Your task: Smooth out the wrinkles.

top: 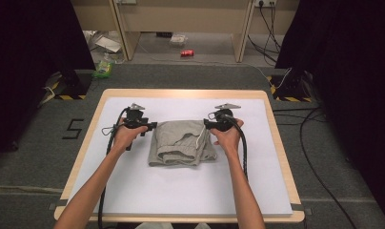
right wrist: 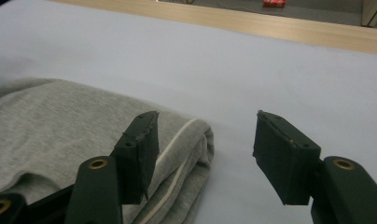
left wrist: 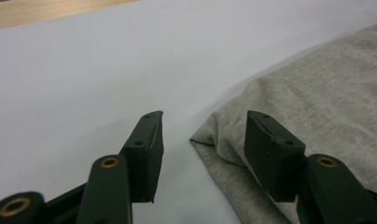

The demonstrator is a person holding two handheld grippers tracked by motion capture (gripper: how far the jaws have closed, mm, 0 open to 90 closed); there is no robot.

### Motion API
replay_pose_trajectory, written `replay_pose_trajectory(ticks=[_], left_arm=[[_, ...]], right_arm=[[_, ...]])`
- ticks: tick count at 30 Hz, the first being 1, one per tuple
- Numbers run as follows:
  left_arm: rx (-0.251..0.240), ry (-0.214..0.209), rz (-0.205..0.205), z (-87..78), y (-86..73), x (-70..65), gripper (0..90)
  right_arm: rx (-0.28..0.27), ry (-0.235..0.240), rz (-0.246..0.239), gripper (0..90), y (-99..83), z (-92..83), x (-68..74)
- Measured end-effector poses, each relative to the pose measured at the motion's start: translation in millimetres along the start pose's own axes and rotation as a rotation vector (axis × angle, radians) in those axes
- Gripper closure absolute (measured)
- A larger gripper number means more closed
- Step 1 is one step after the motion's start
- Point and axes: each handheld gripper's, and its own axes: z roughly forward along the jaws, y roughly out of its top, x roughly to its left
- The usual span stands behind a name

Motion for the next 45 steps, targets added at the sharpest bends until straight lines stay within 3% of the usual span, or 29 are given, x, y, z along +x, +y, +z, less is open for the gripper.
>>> replay_pose_trajectory(ticks=[6,18,32,45], left_arm=[[-0.008,-0.037,-0.028,-15.9,-4.9,0.9,38.6],[-0.007,-0.071,0.011,-39.3,-16.7,-12.4,24.5],[-0.022,-0.101,0.026,-51.7,-30.7,-22.3,21.3],[-0.062,-0.143,0.027,-70.3,-50.7,-31.8,20.5]], right_arm=[[-0.013,0.015,-0.022,39.6,-0.3,-16.4,-0.8],[-0.002,0.048,-0.064,36.8,-9.3,-36.6,5.2],[-0.008,0.088,-0.100,35.2,-22.5,-59.5,16.5],[-0.022,0.125,-0.124,34.2,-46.9,-78.8,25.9]])
